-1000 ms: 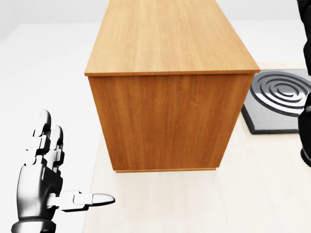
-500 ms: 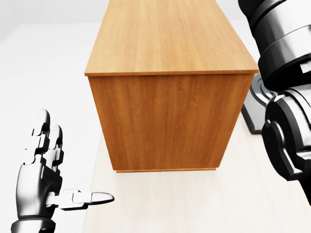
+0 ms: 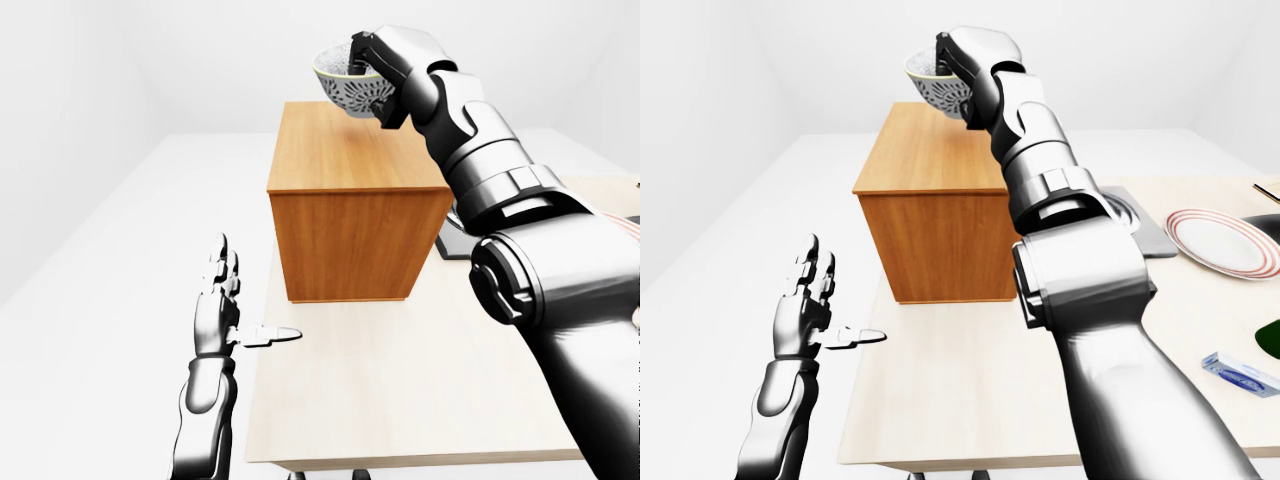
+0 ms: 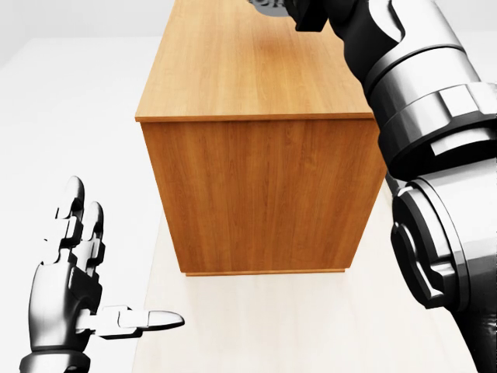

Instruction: Put the bowl on the top of the cabinet.

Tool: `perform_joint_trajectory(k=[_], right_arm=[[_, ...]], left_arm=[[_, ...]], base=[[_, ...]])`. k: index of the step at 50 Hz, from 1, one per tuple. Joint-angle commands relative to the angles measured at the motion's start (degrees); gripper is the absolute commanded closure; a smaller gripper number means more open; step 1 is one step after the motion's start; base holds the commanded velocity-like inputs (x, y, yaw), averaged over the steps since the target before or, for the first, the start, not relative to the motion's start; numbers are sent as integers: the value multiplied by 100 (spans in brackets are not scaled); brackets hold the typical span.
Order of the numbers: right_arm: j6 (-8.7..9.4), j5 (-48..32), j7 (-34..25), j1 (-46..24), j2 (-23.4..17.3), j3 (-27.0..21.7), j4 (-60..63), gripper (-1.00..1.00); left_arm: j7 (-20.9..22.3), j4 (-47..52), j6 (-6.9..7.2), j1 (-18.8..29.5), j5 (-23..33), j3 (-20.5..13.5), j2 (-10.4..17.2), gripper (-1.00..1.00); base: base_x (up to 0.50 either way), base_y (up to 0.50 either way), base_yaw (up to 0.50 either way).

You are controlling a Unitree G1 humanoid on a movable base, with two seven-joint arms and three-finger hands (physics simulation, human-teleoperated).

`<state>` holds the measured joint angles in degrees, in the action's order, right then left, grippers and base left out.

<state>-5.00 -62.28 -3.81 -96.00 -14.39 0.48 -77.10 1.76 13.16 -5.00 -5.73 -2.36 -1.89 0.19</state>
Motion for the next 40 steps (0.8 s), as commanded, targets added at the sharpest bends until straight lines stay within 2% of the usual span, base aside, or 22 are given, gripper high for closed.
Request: perform_joint_trajectory(k=[1, 36, 37, 39, 40], right_arm=[[0, 66, 171, 139, 137, 14, 86, 100], [0, -37, 194, 371, 310, 65, 95, 100], [0, -34, 182, 371, 313, 62, 94, 76], [0, -40, 147, 347, 309, 65, 96, -100], [0, -38, 133, 340, 307, 63, 96, -100]], left_arm=[[26, 28, 0, -18, 6, 11, 1, -100], [43, 25, 0, -13, 2, 12, -4, -100], [40, 20, 0, -7, -5, 5, -3, -100], [39, -22, 0, 15, -12, -6, -1, -100], [36, -34, 0, 22, -14, -10, -1, -100]], base=[[0, 0, 0], [0, 0, 0], [0, 0, 0], [0, 0, 0], [0, 0, 0]])
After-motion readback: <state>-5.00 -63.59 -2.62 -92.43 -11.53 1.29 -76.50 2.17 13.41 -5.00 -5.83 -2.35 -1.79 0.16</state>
